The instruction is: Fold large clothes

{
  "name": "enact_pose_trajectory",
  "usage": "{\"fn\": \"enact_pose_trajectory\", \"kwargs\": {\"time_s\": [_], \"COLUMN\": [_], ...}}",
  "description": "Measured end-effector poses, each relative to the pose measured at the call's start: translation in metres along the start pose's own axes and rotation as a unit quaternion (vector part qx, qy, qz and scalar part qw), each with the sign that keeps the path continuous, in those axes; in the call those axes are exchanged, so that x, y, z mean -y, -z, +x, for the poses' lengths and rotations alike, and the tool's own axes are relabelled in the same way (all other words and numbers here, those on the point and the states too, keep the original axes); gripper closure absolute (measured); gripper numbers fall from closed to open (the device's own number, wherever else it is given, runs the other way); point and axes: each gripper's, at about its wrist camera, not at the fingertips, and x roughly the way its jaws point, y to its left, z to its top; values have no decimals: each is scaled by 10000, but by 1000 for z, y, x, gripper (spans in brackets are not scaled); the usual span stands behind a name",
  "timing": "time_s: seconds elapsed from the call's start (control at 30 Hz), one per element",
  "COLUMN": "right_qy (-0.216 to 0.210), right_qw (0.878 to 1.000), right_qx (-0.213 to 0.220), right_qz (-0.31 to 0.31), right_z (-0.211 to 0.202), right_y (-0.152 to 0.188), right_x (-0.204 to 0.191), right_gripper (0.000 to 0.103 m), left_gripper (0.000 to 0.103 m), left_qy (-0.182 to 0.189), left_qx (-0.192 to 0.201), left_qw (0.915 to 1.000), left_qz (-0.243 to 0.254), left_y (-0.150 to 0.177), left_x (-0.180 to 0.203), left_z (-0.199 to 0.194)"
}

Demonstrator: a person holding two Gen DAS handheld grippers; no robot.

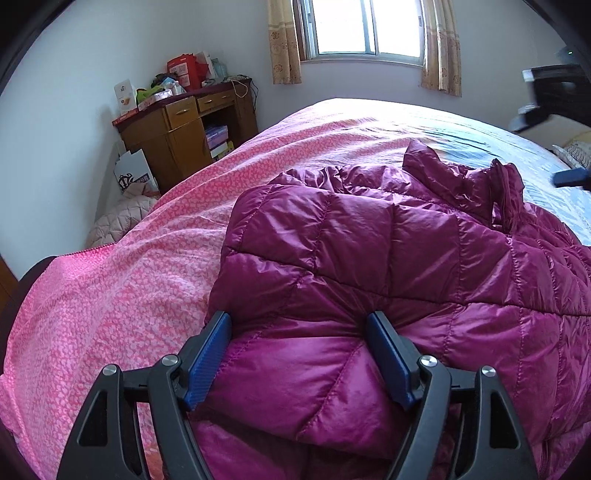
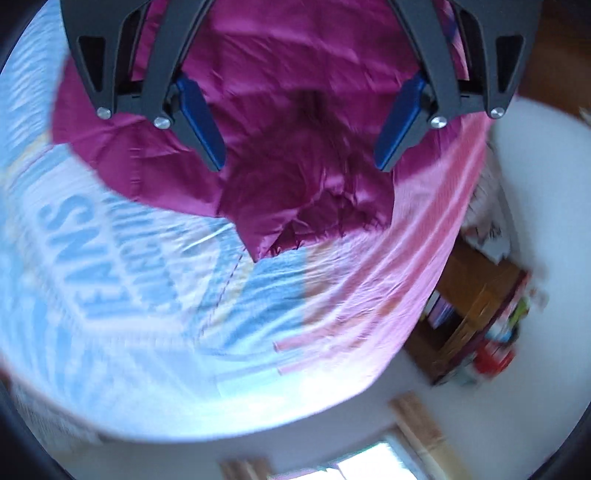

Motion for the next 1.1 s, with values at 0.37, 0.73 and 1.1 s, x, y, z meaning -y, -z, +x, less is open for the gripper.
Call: {"fn": "enact_pose_trajectory", "kwargs": {"time_s": [0.37,0.73,1.1], "right_qy": [908,1191,274], "right_qw": [9953,9869,9964], "right_qx": [-313,-576,510], "right_qz": [-95,-919,-614], "right_z": [66,40,27], "right_y": [-33,-10,50], "right_x": [-5,25,90], "right_gripper": [25,87,91], "left_gripper": [26,26,26], "left_qy": [-5,19,253], "left_qx": [23,19,2], "left_qw": [10000,10000,9996], "left_qz": [-15,-37,-136], "left_y": [2,2,2], "left_x": [-1,-1,-6], "left_z": [-2,-1,0]}}
